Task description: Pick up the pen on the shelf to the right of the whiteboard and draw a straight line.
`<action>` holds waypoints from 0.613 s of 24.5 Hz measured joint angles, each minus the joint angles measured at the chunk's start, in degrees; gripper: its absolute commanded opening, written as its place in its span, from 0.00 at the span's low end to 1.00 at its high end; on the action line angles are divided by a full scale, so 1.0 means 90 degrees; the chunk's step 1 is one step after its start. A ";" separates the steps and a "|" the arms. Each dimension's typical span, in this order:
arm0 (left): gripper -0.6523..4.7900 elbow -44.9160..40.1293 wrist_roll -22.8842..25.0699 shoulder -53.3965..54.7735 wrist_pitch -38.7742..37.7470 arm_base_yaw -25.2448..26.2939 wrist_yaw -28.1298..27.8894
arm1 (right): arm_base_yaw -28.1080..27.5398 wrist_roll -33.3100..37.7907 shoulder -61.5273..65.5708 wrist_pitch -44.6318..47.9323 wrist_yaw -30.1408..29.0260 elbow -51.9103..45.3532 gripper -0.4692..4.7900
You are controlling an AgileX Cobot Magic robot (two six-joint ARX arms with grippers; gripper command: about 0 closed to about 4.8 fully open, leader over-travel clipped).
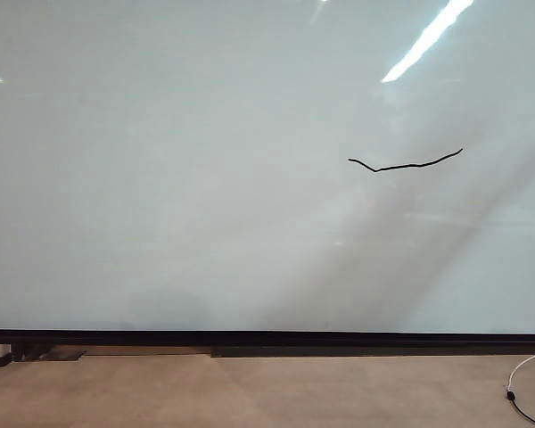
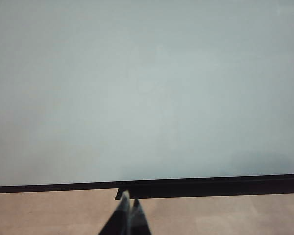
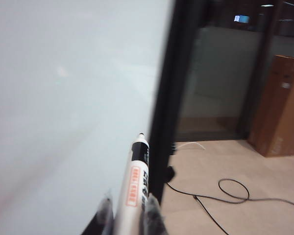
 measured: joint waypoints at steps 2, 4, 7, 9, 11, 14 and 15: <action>0.11 0.0000 0.0002 0.0000 0.0000 0.0000 0.0002 | -0.0857 0.0423 0.0192 0.0085 -0.0865 0.0112 0.07; 0.11 0.0000 0.0000 0.0000 -0.0002 0.0000 0.0002 | -0.1299 0.0758 0.0508 0.0323 -0.1168 0.0112 0.07; 0.11 0.0000 0.0000 0.0000 -0.0002 -0.0002 0.0002 | -0.1491 0.1416 0.0935 0.0508 -0.1994 0.0104 0.07; 0.11 0.0000 0.0000 0.0000 -0.0002 -0.0002 0.0000 | -0.1270 0.1418 0.0704 0.0425 -0.1865 0.0100 0.07; 0.11 0.0000 0.0000 0.0000 -0.0002 -0.0002 0.0005 | -0.0930 0.1316 0.0039 0.0206 -0.1535 0.0095 0.07; 0.11 -0.0002 0.0000 0.0000 -0.0005 -0.0002 0.0002 | -0.0376 0.0952 -0.0923 -0.0721 -0.1098 0.0107 0.07; 0.11 0.0000 0.0002 0.0000 -0.0002 0.0000 0.0002 | -0.0036 0.0811 -0.1236 -0.1360 -0.0804 0.0134 0.07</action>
